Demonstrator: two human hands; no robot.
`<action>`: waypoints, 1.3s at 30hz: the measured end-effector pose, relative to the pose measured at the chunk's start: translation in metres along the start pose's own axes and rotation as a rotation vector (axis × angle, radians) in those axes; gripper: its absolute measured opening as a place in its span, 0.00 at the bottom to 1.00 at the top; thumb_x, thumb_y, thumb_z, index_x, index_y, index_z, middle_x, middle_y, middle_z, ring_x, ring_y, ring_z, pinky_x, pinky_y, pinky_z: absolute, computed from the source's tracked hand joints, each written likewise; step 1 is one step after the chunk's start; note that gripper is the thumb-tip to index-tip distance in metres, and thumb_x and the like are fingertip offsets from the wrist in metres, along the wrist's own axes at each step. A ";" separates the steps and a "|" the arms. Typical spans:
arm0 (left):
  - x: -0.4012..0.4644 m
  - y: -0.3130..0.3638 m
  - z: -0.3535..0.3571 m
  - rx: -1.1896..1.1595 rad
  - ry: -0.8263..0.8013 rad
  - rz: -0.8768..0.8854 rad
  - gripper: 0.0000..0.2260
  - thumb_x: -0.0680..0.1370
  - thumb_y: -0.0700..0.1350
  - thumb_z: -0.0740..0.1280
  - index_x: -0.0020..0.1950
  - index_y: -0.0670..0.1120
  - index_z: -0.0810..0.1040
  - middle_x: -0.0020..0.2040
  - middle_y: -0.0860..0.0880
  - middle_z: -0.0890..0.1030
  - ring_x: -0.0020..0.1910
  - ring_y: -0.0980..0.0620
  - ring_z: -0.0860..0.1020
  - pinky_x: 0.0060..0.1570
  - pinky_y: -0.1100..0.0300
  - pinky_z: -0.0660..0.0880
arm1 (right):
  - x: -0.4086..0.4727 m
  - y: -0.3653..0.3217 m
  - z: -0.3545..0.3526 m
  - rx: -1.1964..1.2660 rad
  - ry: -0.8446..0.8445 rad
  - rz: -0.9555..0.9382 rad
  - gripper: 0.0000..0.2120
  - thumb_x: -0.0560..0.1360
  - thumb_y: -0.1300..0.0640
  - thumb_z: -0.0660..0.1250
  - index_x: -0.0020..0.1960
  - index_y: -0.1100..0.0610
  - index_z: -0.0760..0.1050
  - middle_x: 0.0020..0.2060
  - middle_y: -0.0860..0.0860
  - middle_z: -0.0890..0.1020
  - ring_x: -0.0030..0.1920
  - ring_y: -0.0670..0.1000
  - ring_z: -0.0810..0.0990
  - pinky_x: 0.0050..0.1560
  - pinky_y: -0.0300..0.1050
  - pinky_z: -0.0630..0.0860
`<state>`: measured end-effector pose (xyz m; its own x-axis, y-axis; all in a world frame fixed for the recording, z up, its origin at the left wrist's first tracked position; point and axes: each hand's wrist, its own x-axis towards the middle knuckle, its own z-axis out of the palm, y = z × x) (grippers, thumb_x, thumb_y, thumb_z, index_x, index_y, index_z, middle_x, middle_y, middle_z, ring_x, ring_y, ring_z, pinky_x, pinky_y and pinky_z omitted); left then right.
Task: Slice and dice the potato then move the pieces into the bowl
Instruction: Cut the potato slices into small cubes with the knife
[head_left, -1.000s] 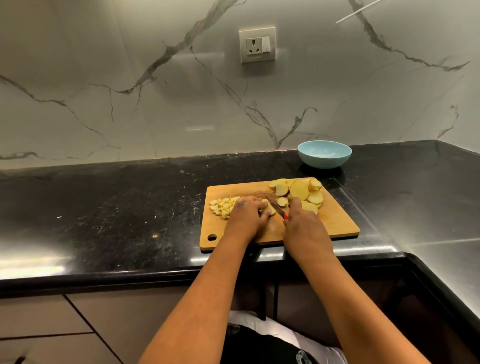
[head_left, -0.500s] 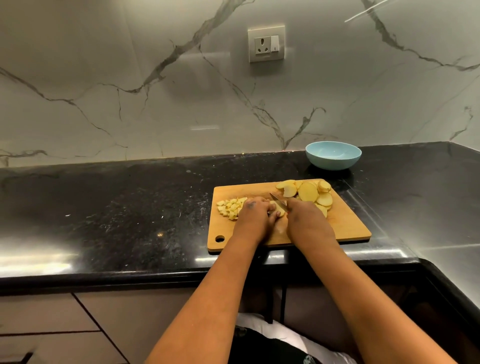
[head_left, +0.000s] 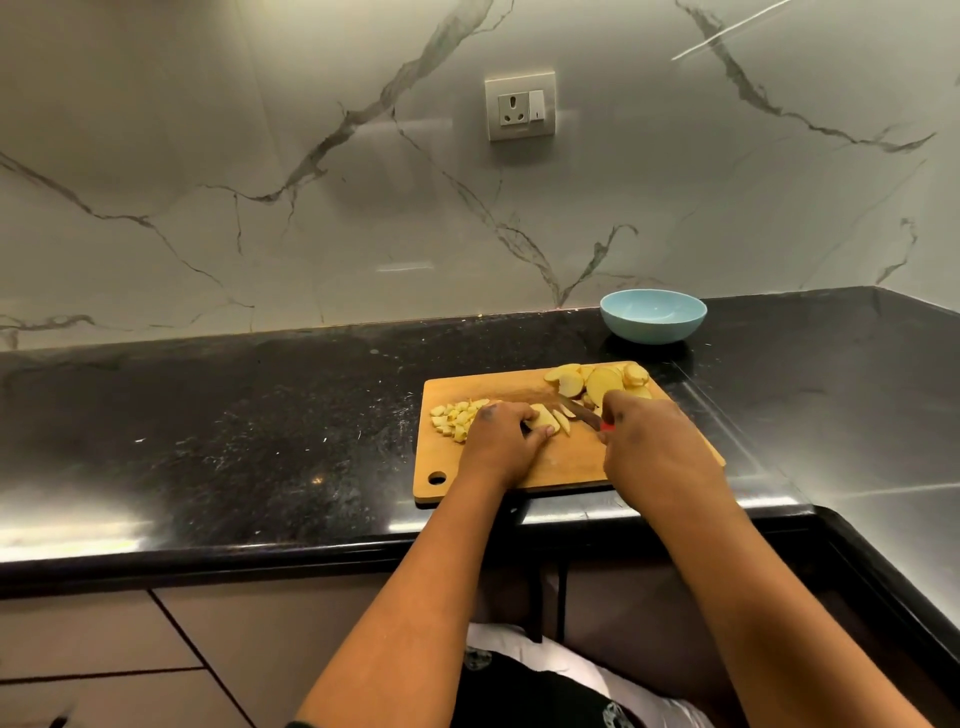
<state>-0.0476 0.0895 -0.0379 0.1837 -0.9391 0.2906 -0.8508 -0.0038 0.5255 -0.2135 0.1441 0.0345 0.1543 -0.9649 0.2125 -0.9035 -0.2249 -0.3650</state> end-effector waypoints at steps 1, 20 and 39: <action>-0.001 0.001 -0.001 0.009 -0.007 0.006 0.18 0.79 0.52 0.68 0.66 0.45 0.78 0.64 0.47 0.79 0.65 0.49 0.74 0.64 0.57 0.68 | 0.001 0.000 0.007 0.052 0.050 -0.011 0.09 0.79 0.62 0.61 0.57 0.53 0.74 0.43 0.53 0.76 0.41 0.51 0.75 0.39 0.45 0.75; 0.002 -0.001 -0.002 -0.005 -0.022 0.044 0.10 0.79 0.47 0.68 0.52 0.43 0.85 0.55 0.45 0.83 0.58 0.48 0.78 0.57 0.58 0.71 | 0.020 -0.028 0.025 -0.108 -0.098 -0.066 0.11 0.80 0.64 0.58 0.59 0.57 0.74 0.55 0.56 0.77 0.51 0.54 0.78 0.43 0.44 0.71; -0.015 0.003 -0.004 0.011 0.066 0.048 0.14 0.76 0.36 0.61 0.55 0.41 0.84 0.55 0.43 0.83 0.56 0.47 0.78 0.61 0.57 0.72 | 0.014 -0.007 0.043 -0.012 0.005 -0.087 0.08 0.81 0.61 0.58 0.57 0.53 0.72 0.48 0.54 0.79 0.41 0.51 0.74 0.39 0.43 0.71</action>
<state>-0.0512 0.1047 -0.0372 0.1745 -0.9134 0.3678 -0.8649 0.0363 0.5006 -0.1877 0.1268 0.0012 0.2306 -0.9411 0.2473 -0.8914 -0.3063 -0.3341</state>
